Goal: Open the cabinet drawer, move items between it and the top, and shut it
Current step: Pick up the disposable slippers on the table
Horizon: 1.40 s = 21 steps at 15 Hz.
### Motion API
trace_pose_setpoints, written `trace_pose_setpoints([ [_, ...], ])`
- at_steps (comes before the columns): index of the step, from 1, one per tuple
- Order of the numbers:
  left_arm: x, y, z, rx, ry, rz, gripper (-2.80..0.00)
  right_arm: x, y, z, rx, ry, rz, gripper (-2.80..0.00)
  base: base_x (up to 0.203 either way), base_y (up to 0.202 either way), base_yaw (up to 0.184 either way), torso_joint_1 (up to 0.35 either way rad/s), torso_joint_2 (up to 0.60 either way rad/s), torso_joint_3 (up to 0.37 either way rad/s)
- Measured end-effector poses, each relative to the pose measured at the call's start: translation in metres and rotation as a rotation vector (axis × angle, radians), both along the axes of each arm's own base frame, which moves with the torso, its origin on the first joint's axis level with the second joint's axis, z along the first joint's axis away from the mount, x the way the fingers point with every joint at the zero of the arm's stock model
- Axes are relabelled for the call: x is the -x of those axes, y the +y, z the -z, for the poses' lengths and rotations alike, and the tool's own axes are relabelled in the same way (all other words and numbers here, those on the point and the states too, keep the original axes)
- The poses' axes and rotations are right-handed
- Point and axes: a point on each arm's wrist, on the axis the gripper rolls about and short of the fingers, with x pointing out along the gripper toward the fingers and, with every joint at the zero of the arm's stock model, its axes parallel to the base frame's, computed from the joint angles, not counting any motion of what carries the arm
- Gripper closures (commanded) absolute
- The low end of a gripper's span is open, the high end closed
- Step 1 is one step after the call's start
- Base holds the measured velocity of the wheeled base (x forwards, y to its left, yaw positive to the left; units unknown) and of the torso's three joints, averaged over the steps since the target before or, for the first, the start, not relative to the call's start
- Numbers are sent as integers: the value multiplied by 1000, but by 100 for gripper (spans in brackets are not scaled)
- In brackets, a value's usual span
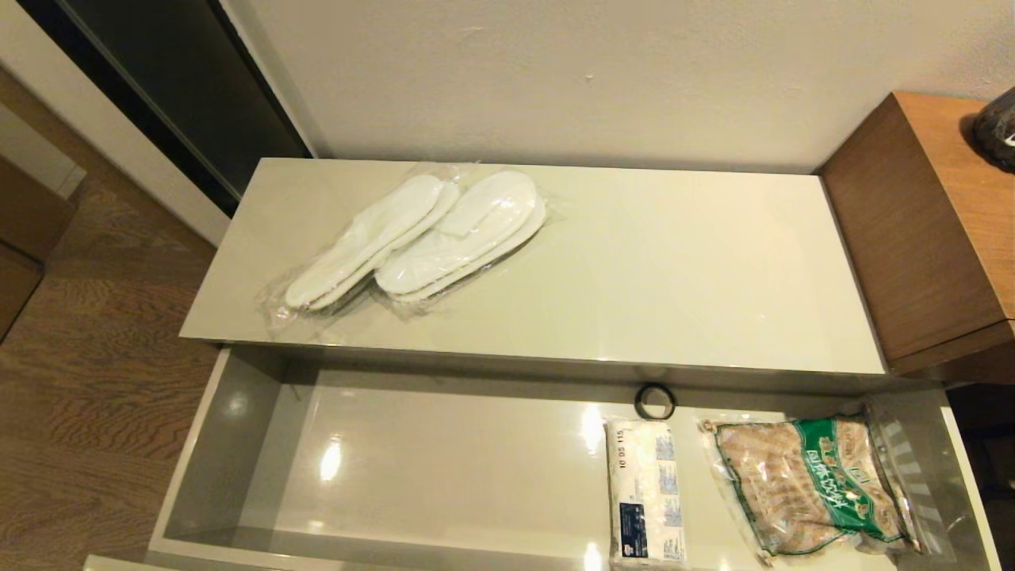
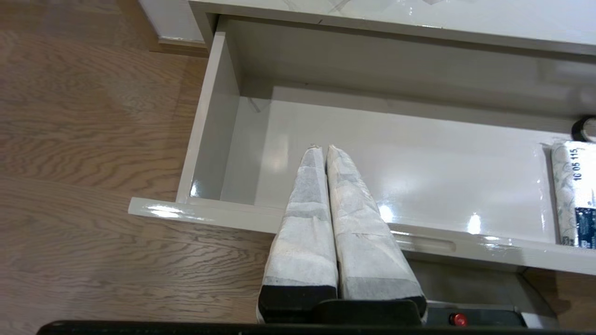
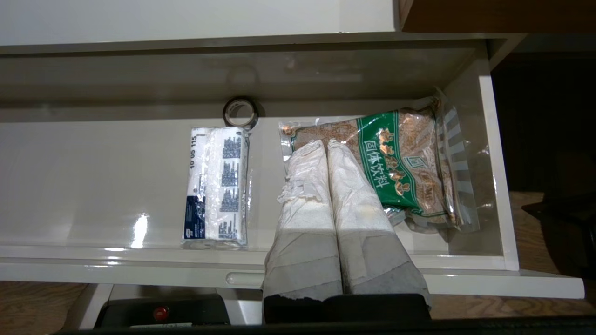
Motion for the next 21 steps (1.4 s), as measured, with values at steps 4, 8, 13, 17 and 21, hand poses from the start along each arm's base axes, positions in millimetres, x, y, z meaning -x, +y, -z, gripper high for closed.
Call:
trace_pose_setpoints([
  [4,1,0,0,-21,14,-4,0,0,0,0,0,0,0,0,0,0,0,0,0,0],
  [8,9,0,-45,-71,7,-1,0,0,0,0,0,0,0,0,0,0,0,0,0,0],
  [13,-30,1,-153,-138,293,-34,0,0,0,0,0,0,0,0,0,0,0,0,0,0],
  [17,-119,3,-169,-339,493,10,0,0,0,0,0,1,0,0,0,0,0,0,0,0],
  [21,-205,-6,-165,-492,479,63,-265,0,0,0,0,1,0,0,0,0,0,0,0,0],
])
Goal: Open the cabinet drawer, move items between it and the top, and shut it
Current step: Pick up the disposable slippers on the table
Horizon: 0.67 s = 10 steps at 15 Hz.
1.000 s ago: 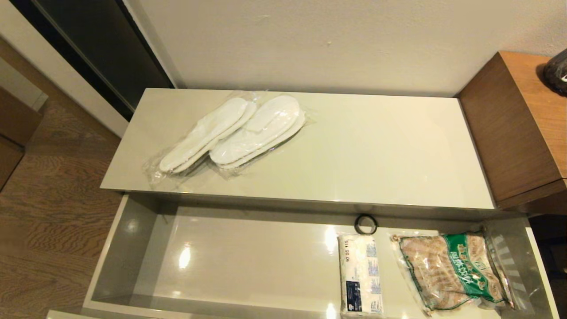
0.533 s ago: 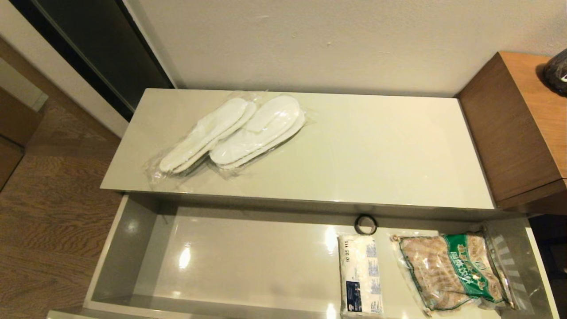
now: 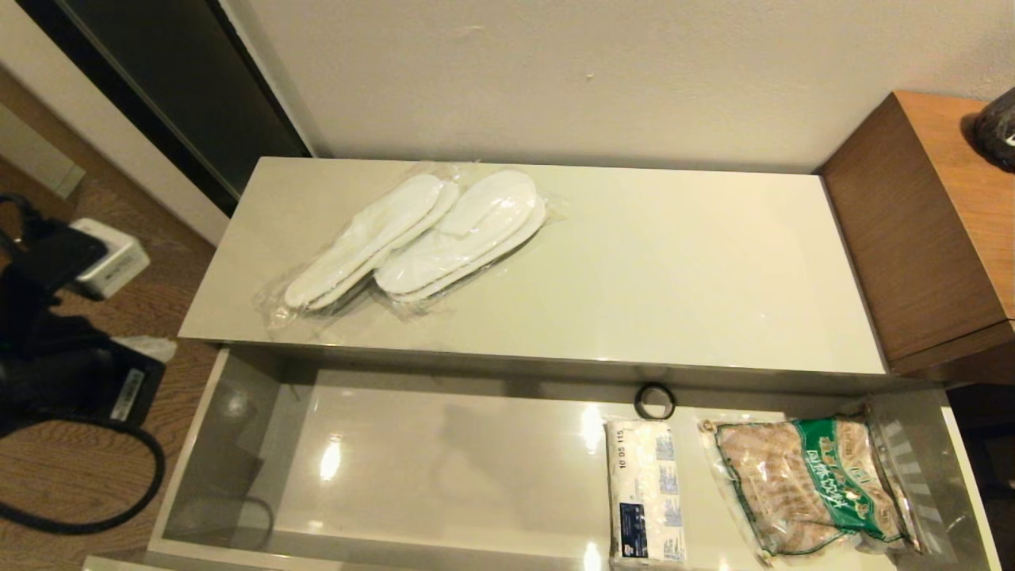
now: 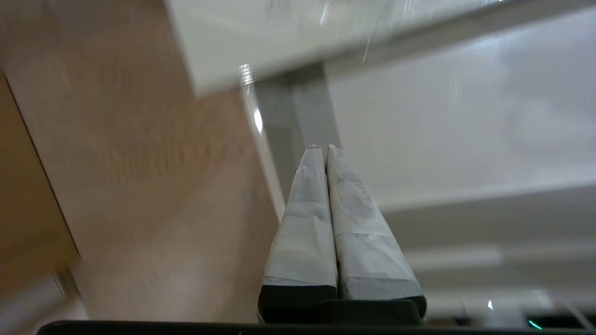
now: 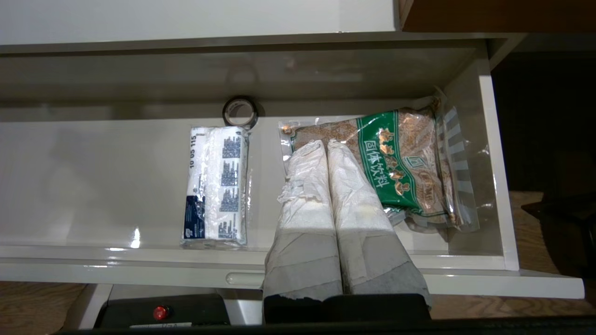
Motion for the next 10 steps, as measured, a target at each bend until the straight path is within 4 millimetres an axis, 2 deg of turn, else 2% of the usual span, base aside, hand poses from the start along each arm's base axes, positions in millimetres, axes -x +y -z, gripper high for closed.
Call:
trace_pose_setpoints([
  [1,-13,-8,1,-30,4,26,-280,0,0,0,0,0,0,0,0,0,0,0,0,0],
  [6,-69,-50,11,-177,-17,52,-280,0,0,0,0,-1,0,0,0,0,0,0,0,0],
  [10,-101,-66,19,-248,1,22,-280,0,0,0,0,0,0,0,0,0,0,0,0,0],
])
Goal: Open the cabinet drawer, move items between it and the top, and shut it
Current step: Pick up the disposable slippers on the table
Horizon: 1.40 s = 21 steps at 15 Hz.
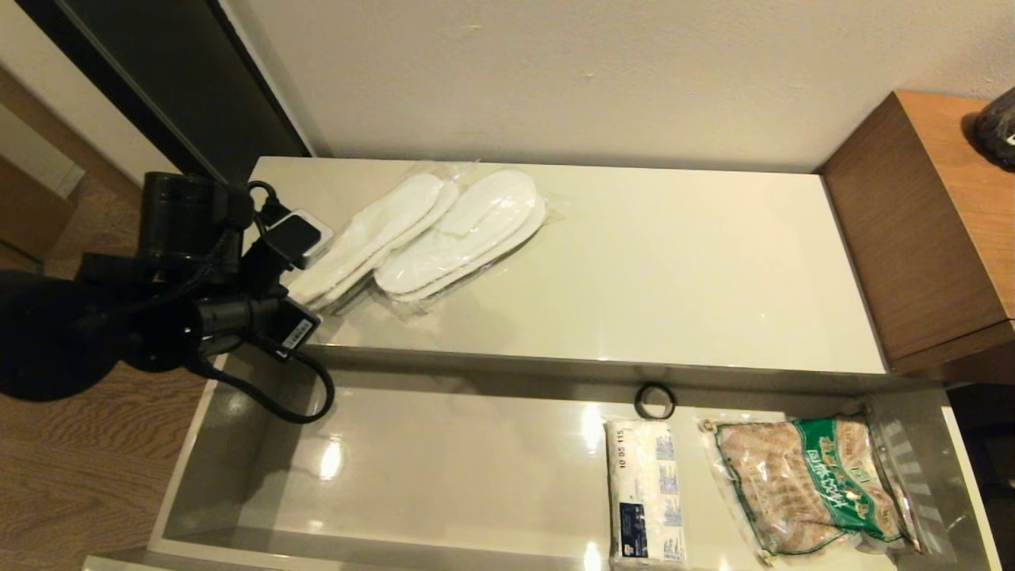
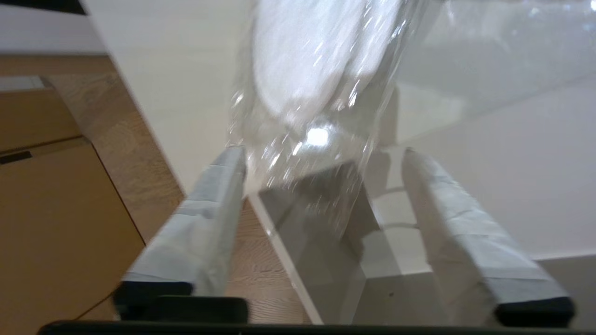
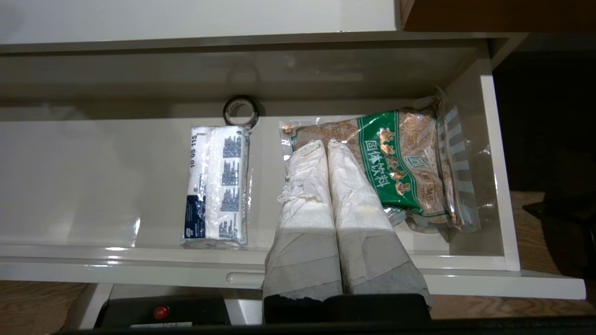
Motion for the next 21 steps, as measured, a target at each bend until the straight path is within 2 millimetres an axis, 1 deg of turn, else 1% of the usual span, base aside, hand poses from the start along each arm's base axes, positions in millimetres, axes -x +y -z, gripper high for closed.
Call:
trace_pose_setpoints([
  [2,-14,-5,4,-11,-3,-10,-280,0,0,0,0,0,0,0,0,0,0,0,0,0],
  [6,-32,-15,12,-80,-25,-48,-280,0,0,0,0,0,0,0,0,0,0,0,0,0],
  [11,-60,-27,18,-155,-139,-19,-280,0,0,0,0,0,0,0,0,0,0,0,0,0],
  [13,-70,-28,21,-205,-191,-7,-280,0,0,0,0,0,0,0,0,0,0,0,0,0],
  [16,-78,-25,30,-243,-179,-30,-280,0,0,0,0,0,0,0,0,0,0,0,0,0],
  [17,-80,-24,31,-248,-175,-43,0,0,0,0,0,0,0,0,0,0,0,0,0,0],
  [21,-85,-17,38,-263,-156,-63,0,0,0,0,0,0,0,0,0,0,0,0,0,0],
])
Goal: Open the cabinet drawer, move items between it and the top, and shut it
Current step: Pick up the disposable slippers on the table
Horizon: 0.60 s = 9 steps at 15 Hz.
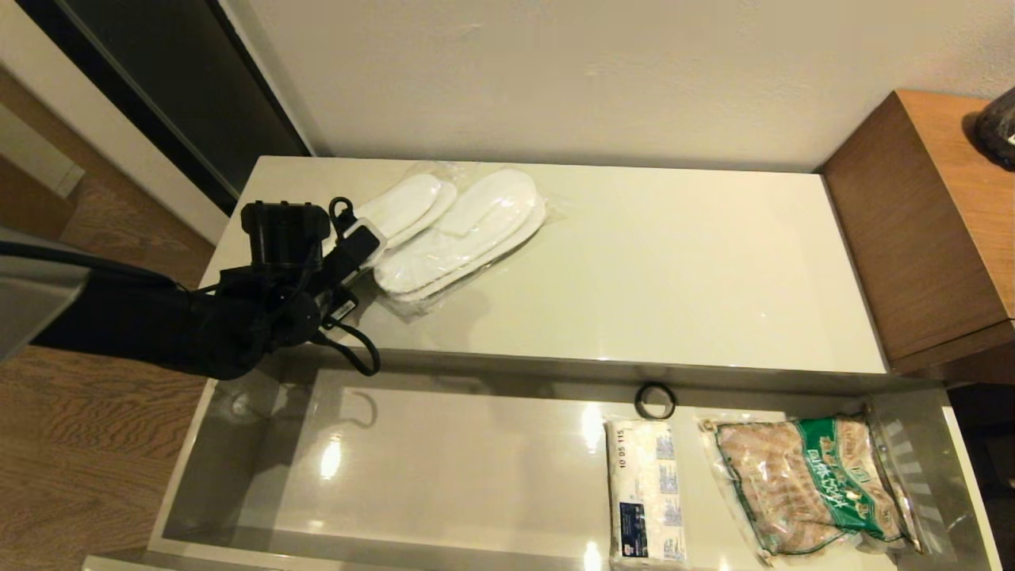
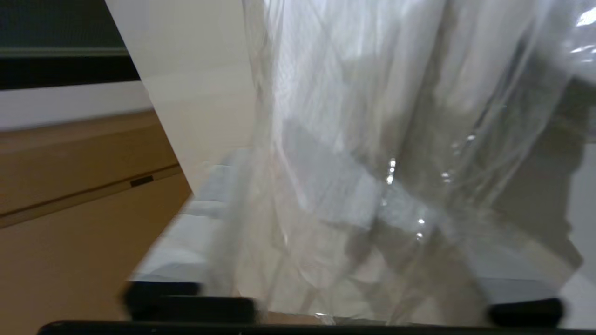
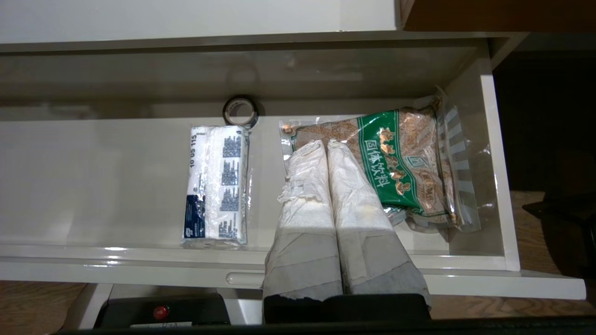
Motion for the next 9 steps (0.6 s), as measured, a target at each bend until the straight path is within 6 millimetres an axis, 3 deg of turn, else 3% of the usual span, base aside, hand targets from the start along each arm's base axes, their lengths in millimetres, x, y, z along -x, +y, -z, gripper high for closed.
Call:
trace_pose_setpoints([
  [6,7,6,-9,32,-28,-11,0,0,0,0,0,0,1,0,0,0,0,0,0,0],
  [9,36,12,-20,92,-51,-18,0,0,0,0,0,0,0,0,0,0,0,0,0,0],
])
